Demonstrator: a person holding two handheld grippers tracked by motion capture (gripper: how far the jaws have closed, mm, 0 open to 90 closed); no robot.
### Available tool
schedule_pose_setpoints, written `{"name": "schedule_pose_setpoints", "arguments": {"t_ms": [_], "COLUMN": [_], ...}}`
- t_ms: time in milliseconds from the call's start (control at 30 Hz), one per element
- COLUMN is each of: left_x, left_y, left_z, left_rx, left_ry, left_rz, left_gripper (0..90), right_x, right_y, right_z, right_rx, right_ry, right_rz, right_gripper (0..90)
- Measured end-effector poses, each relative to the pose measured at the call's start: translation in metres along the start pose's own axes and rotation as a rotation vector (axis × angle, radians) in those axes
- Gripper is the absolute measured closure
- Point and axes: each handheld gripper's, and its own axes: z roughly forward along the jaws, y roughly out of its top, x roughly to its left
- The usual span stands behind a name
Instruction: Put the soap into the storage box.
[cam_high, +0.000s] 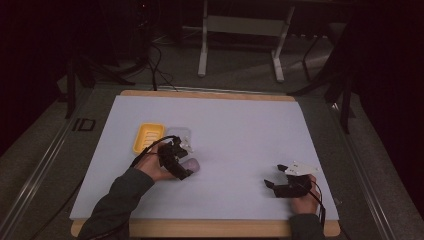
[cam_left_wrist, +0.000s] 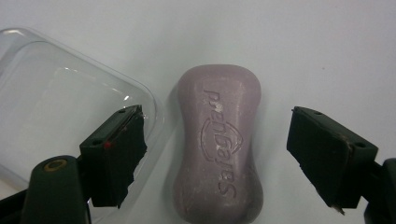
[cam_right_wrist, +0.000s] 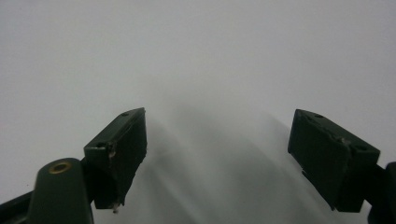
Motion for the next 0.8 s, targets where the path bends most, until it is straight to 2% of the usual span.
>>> {"name": "schedule_pose_setpoints", "arguments": {"t_ms": [133, 267, 400, 467, 500, 633, 800], "left_x": [0.001, 0.002, 0.003, 0.003, 0.004, 0.005, 0.007], "left_y": [0.003, 0.006, 0.011, 0.011, 0.013, 0.015, 0.019], "left_z": [0.004, 0.007, 0.012, 0.013, 0.015, 0.019, 0.02], "left_rx": [0.032, 0.058, 0.118, 0.128, 0.155, 0.202, 0.238], "left_ry": [-0.034, -0.043, -0.066, -0.065, -0.071, -0.076, -0.079], "left_rz": [0.014, 0.018, 0.027, 0.026, 0.029, 0.029, 0.024], "left_gripper": [22.6, 28.3, 32.2, 34.6, 34.6, 40.3, 44.5], "right_x": [0.0, 0.0, 0.001, 0.001, 0.001, 0.001, 0.001], "right_y": [0.0, 0.0, 0.0, 0.0, 0.0, 0.001, 0.001], "right_z": [0.0, 0.001, 0.001, 0.001, 0.001, 0.001, 0.001], "right_rx": [0.003, 0.005, 0.011, 0.012, 0.013, 0.015, 0.016], "right_ry": [-0.003, -0.002, -0.003, -0.003, -0.003, -0.003, -0.002], "right_rz": [-0.007, -0.009, -0.011, -0.011, -0.011, -0.015, -0.015], "right_gripper": [19.3, 19.3, 19.2, 19.3, 19.2, 19.2, 19.2]}}
